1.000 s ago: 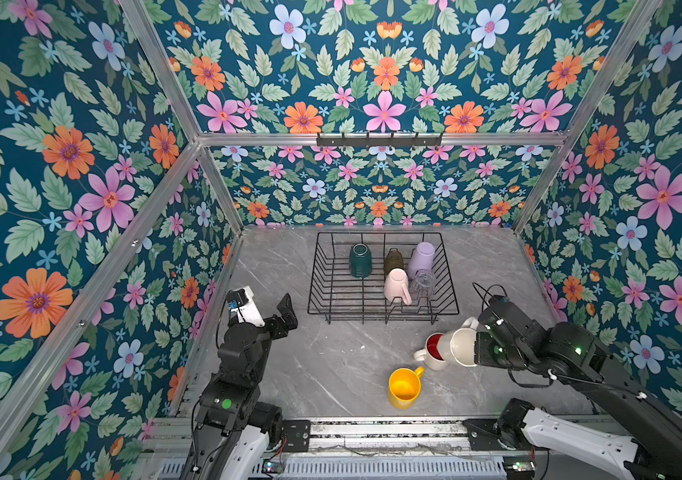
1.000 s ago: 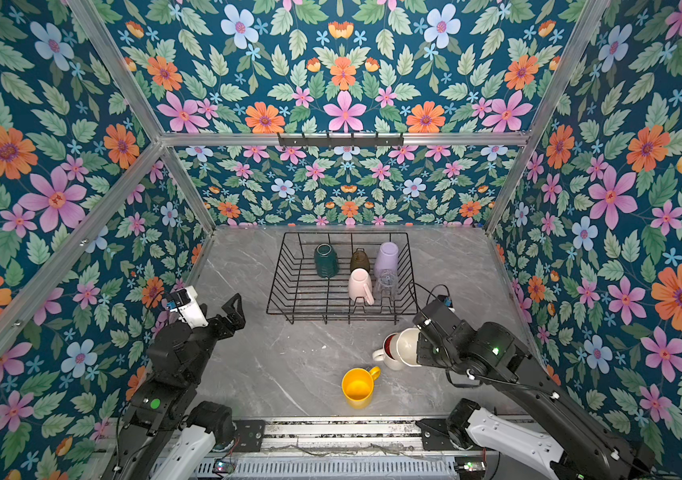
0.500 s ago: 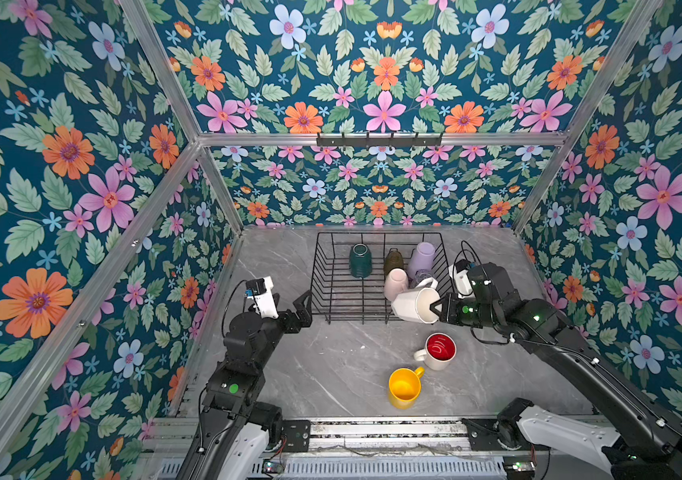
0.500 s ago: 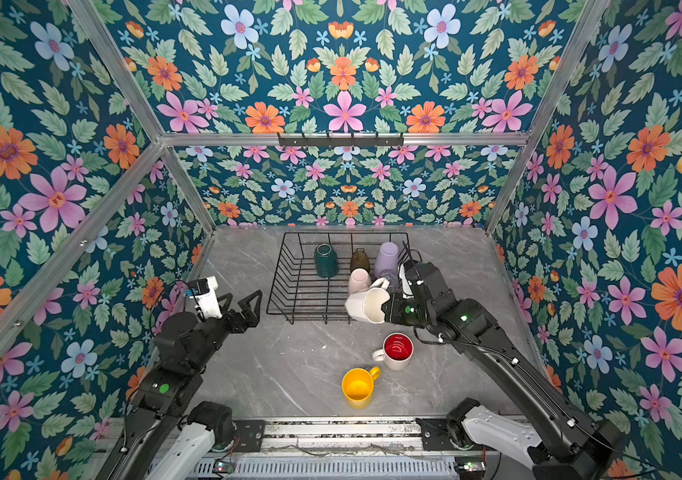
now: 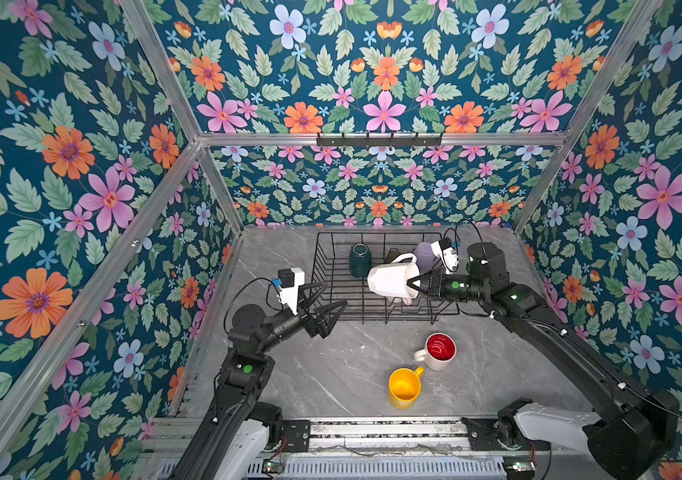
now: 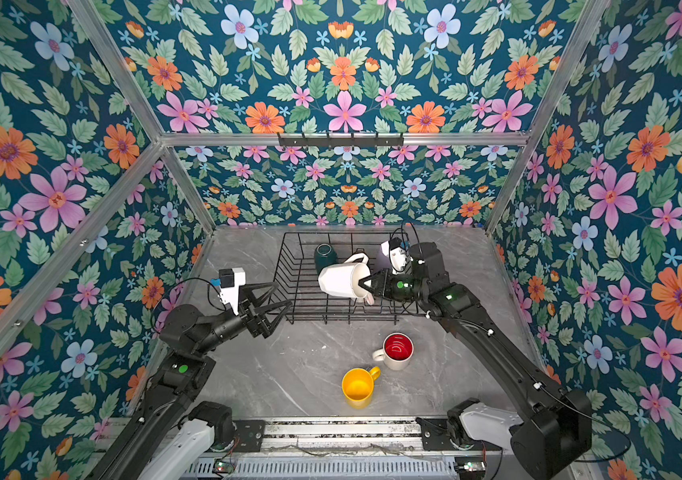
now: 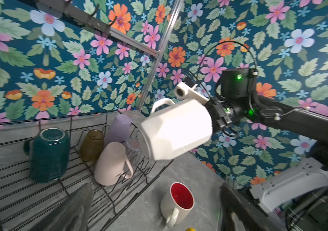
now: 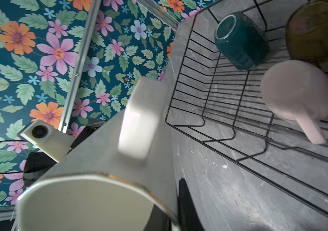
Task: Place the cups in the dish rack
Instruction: 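Raise the cream mug above the rack while the left gripper approaches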
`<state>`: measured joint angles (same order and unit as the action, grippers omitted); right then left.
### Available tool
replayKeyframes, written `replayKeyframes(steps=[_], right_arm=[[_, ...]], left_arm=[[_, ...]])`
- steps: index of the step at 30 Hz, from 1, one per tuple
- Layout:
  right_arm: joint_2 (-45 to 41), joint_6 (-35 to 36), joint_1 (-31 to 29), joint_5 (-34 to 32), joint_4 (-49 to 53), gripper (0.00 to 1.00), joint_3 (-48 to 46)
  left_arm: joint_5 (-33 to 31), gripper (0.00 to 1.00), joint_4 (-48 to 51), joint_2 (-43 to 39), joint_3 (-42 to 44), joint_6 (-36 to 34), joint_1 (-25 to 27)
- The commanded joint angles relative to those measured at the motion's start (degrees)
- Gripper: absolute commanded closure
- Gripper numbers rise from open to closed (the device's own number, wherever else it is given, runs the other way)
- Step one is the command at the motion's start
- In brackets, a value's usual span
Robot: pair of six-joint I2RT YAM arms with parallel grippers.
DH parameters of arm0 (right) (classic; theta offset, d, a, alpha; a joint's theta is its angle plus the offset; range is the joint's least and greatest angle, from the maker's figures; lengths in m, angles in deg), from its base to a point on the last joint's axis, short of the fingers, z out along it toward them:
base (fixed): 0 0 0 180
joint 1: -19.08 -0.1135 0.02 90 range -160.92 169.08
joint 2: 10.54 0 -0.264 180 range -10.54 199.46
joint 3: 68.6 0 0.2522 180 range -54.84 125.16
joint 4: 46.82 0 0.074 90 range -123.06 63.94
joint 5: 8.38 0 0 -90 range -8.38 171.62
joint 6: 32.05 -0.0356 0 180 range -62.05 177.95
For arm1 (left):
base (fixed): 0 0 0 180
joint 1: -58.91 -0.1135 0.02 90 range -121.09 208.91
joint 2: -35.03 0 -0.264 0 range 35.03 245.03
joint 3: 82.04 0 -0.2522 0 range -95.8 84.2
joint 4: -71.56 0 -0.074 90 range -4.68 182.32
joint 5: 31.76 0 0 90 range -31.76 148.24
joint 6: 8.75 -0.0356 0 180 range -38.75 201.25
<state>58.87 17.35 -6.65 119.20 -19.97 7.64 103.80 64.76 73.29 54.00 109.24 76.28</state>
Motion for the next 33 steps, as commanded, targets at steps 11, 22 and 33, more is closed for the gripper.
replayKeyframes(steps=[11, 22, 33], right_arm=[[3.87, -6.07, -1.23, 15.94, -23.68, 1.0, 0.42], [7.07, -2.46, -7.54, 17.16, -22.45, 1.0, 3.52], [10.05, -2.13, -10.54, 18.09, -23.81, 1.0, 4.84]], left_arm=[[12.57, 0.0, -19.09, 3.53, 0.53, 10.22, -0.01], [13.11, 0.0, -18.0, 3.75, 0.36, 9.82, -0.07], [14.46, 0.0, -18.2, 3.84, -0.3, 10.42, 0.02]])
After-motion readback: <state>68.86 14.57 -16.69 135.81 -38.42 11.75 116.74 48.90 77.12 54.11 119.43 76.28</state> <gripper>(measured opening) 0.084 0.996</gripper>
